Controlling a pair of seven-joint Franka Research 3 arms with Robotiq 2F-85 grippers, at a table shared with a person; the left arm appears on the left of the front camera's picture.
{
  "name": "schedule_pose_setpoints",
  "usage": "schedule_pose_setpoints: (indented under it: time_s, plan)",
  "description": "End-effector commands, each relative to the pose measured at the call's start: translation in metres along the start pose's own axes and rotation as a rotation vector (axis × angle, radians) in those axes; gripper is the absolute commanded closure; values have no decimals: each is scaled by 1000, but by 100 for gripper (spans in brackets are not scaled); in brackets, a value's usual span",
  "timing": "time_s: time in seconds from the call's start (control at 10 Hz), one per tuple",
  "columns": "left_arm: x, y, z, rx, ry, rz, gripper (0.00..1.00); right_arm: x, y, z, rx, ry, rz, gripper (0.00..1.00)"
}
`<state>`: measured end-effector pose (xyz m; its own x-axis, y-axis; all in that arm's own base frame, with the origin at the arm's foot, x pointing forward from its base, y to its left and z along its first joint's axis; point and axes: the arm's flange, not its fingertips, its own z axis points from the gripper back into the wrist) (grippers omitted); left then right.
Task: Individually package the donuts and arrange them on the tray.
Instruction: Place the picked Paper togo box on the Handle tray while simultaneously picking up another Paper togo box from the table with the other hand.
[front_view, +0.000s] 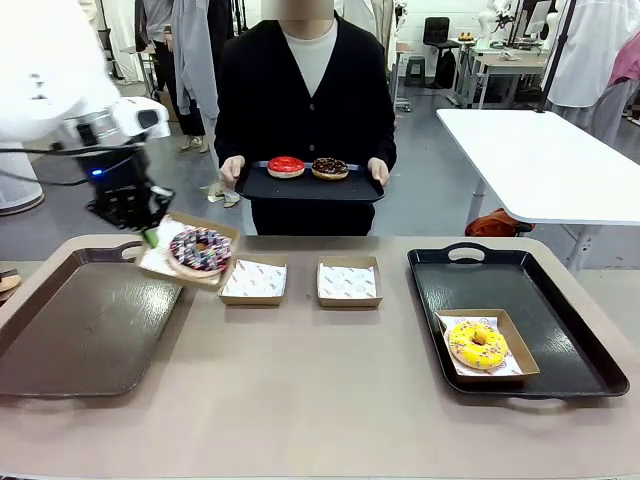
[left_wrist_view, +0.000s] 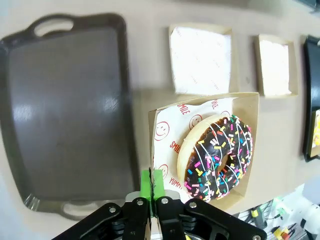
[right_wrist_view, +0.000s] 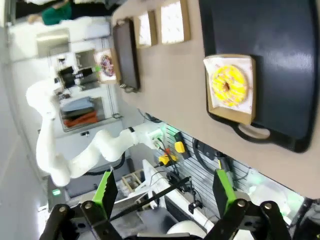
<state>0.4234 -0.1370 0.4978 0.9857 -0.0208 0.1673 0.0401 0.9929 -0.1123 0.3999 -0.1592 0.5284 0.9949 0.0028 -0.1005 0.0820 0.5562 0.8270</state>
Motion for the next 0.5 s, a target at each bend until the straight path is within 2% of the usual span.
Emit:
schedule_pose_setpoints:
  time_s: [0.0,0.2,0.4]
  plan:
    - [-40,36,5,-39,2,-16,99,36,42,-24,-100,13,-38,0]
    - [-67,64,4,-43,5,-3,99,70,81,-66,-229,-25,-48,0]
    - [-84,91,1,40,25,62,99,99,109,-120,-368,-41,-43,0]
